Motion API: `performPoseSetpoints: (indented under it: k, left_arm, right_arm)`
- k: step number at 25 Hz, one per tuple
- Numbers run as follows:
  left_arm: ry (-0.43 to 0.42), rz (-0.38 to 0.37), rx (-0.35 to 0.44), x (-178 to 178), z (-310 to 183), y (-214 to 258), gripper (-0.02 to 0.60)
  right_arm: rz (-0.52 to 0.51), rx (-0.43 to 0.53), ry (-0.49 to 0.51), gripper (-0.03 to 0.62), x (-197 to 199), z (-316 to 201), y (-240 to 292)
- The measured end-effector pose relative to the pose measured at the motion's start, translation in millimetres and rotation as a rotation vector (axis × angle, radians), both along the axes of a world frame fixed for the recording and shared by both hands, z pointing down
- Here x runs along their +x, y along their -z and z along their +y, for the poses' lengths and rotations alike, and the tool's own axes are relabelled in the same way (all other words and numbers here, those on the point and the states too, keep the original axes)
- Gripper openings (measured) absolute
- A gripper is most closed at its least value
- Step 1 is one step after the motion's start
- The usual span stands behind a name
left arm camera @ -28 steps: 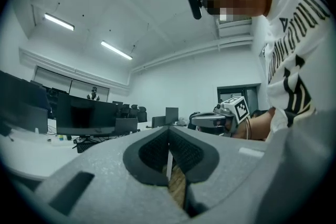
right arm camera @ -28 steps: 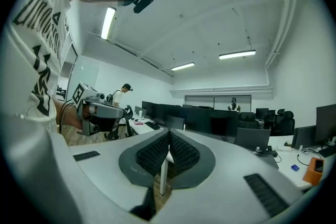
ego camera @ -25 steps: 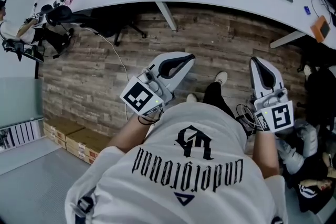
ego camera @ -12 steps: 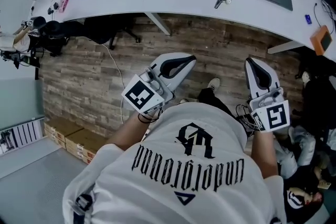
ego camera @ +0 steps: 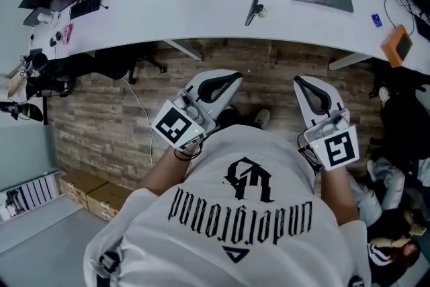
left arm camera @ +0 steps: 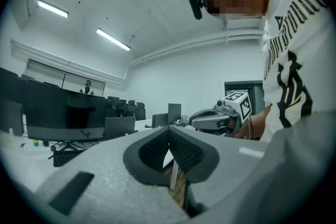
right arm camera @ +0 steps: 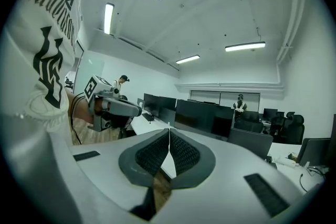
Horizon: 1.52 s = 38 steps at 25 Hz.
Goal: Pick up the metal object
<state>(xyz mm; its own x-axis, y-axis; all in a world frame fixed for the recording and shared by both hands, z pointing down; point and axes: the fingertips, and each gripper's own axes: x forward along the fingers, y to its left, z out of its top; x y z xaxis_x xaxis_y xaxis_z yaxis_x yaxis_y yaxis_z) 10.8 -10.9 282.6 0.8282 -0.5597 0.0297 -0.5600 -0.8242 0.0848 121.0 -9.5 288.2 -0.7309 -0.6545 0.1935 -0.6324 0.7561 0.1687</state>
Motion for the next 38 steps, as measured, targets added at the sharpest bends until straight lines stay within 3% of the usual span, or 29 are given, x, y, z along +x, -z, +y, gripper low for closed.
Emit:
performPoseSetpoints:
  k: [11, 25, 38]
  left_arm:
    - [-0.024, 0.014, -0.003, 7, -63, -4, 0.015]
    - [-0.088, -0.002, -0.038, 3, -180, -19, 0.014]
    - [-0.146, -0.044, -0.097, -7, -294, -57, 0.014]
  right_arm:
    - [0.006, -0.017, -0.032, 0.015, 7, -53, -5]
    - [-0.057, -0.125, -0.059, 0.015, -16, -175, -23]
    - [-0.127, -0.316, -0.082, 0.017, -32, -298, -77]
